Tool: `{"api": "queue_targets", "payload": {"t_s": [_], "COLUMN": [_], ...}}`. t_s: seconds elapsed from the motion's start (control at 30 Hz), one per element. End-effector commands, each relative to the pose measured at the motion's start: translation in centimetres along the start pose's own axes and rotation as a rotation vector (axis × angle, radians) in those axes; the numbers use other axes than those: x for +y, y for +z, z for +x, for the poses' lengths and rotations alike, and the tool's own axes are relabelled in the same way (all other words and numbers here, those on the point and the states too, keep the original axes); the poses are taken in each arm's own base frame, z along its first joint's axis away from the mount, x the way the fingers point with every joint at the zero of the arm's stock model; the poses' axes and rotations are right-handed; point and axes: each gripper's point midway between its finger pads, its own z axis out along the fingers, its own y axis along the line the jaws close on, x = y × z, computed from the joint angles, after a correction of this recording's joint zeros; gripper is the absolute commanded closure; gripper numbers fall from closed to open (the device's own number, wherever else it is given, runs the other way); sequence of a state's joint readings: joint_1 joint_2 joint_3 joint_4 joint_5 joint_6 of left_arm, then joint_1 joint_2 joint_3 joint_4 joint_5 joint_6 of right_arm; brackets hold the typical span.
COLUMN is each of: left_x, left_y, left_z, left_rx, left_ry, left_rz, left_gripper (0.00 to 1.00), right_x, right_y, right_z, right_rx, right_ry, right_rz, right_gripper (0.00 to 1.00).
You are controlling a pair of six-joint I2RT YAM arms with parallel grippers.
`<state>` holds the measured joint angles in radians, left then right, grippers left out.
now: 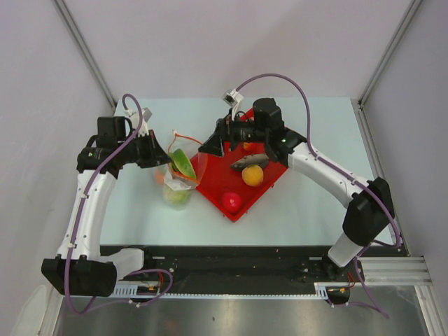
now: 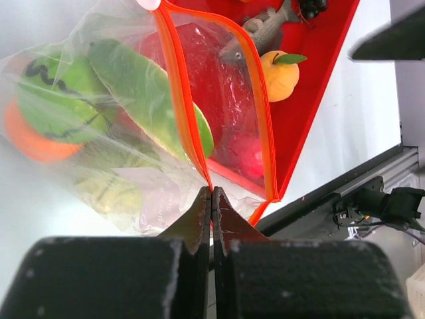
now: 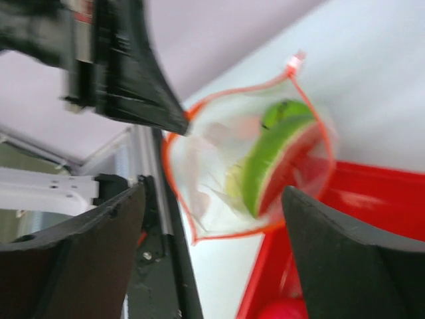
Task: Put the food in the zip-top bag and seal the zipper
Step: Place the fake fruit in the zipper food storage bag, then adjust the zipper food storage bag at the center of the board.
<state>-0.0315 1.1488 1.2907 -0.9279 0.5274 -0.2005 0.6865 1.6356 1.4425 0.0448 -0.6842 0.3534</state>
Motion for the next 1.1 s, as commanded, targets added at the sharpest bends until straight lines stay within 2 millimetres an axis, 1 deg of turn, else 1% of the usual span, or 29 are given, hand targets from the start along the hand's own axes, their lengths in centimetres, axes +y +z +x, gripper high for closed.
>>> {"api": "queue_targets", "payload": {"t_s": [0.0, 0.03, 0.07, 0.1, 0.13, 0.2, 0.23, 0.27, 0.3, 0.33, 0.37, 0.4, 0.43, 0.47, 0.5, 0.53, 0.57, 0.6, 0.63, 0.67, 0.7, 0.73, 0.77, 0.8, 0.87, 0.93, 0.97, 1.0, 1.07], "left_x": [-1.6, -1.6, -1.6, -1.6, -1.6, -1.6, -1.5, -1.3, -1.2, -0.9, -0.6, -0.3, 0.0, 0.6, 0.9, 1.0, 1.1, 1.1, 0.8, 0.8, 1.0, 1.2, 1.3, 1.8, 2.2, 2.0, 1.7, 1.6, 1.8], "left_y": [-1.7, -1.7, -1.8, -1.8, -1.8, -2.2, -2.3, -2.3, -2.5, -2.6, -2.7, -2.8, -2.9, -3.1, -3.3, -3.5, -3.9, -4.1, -4.5, -4.7, -4.8, -4.8, -4.8, -4.8, -4.6, -4.4, -4.3, -4.2, -3.8], "left_z": [-1.4, -1.4, -1.3, -1.3, -1.2, -1.1, -1.0, -0.9, -0.8, -0.7, -0.5, -0.6, -0.4, -0.5, -0.6, -0.4, -0.8, -0.8, -1.2, -1.3, -1.2, -1.2, -1.2, -0.9, -0.7, -0.6, -0.5, -0.5, -0.2], "left_rx": [-0.070, -0.069, -0.070, -0.071, -0.070, -0.078, -0.077, -0.078, -0.084, -0.085, -0.084, -0.088, -0.084, -0.092, -0.095, -0.088, -0.101, -0.096, -0.110, -0.115, -0.109, -0.103, -0.097, -0.080, -0.067, -0.062, -0.061, -0.061, -0.053], "left_ry": [0.059, 0.060, 0.059, 0.061, 0.062, 0.070, 0.070, 0.070, 0.077, 0.078, 0.078, 0.086, 0.086, 0.089, 0.098, 0.099, 0.108, 0.107, 0.116, 0.120, 0.119, 0.121, 0.126, 0.132, 0.140, 0.149, 0.152, 0.157, 0.157], "left_rz": [0.043, 0.044, 0.041, 0.043, 0.041, 0.038, 0.030, 0.023, 0.018, 0.000, -0.017, -0.032, -0.052, -0.089, -0.109, -0.123, -0.143, -0.148, -0.147, -0.155, -0.162, -0.173, -0.181, -0.202, -0.213, -0.194, -0.176, -0.167, -0.165], "left_gripper": [1.00, 1.00, 1.00, 1.00, 1.00, 1.00, 1.00, 1.00, 1.00, 1.00, 1.00, 1.00, 1.00, 1.00, 1.00, 1.00, 1.00, 1.00, 1.00, 1.00, 1.00, 1.00, 1.00, 1.00, 1.00, 1.00, 1.00, 1.00, 1.00], "right_x": [-4.1, -5.0, -5.2, -4.8, -5.3, -4.9, -5.3, -5.6, -5.5, -5.5, -5.4, -4.7, -4.2, -2.9, -1.6, 0.1, 1.8, 3.4, 4.1, 4.7, 4.8, 4.3, 3.6, 2.4, 1.2, -0.2, -0.4, -0.5, -1.1], "right_y": [0.0, 0.4, 0.7, 1.1, 1.5, 2.1, 2.5, 2.7, 3.1, 3.1, 3.4, 3.5, 3.4, 3.3, 3.2, 3.1, 3.3, 2.8, 2.7, 2.8, 2.8, 2.8, 2.8, 2.8, 2.6, 2.6, 2.4, 2.3, 1.9], "right_z": [4.0, 4.9, 5.8, 6.6, 7.4, 7.9, 8.5, 8.6, 8.0, 7.7, 7.5, 6.8, 5.7, 4.1, 3.0, 2.0, 1.4, 0.5, 0.1, 0.3, 0.4, 0.7, 1.5, 1.9, 2.5, 3.0, 3.5, 3.4, 4.1], "right_rx": [0.160, 0.182, 0.208, 0.233, 0.252, 0.270, 0.282, 0.284, 0.275, 0.274, 0.270, 0.253, 0.229, 0.188, 0.163, 0.143, 0.124, 0.101, 0.091, 0.095, 0.101, 0.110, 0.136, 0.147, 0.166, 0.190, 0.210, 0.215, 0.252], "right_ry": [0.038, 0.037, 0.010, 0.004, 0.008, 0.001, 0.004, 0.004, 0.003, 0.018, 0.032, 0.071, 0.074, 0.057, 0.046, 0.022, -0.010, -0.030, -0.035, -0.034, -0.031, -0.037, -0.022, -0.008, 0.014, 0.027, 0.023, 0.010, -0.021], "right_rz": [0.193, 0.228, 0.233, 0.229, 0.242, 0.234, 0.244, 0.247, 0.240, 0.224, 0.205, 0.175, 0.158, 0.124, 0.092, 0.046, 0.009, -0.020, -0.034, -0.045, -0.046, -0.032, -0.008, 0.021, 0.044, 0.071, 0.071, 0.072, 0.093], "right_gripper": [0.07, 0.05, 0.02, 0.02, 0.01, 0.01, 0.02, 0.06, 0.10, 0.18, 0.46, 0.62, 0.75, 0.96, 1.00, 1.00, 1.00, 1.00, 1.00, 1.00, 1.00, 1.00, 1.00, 1.00, 1.00, 1.00, 1.00, 0.98, 0.98]}}
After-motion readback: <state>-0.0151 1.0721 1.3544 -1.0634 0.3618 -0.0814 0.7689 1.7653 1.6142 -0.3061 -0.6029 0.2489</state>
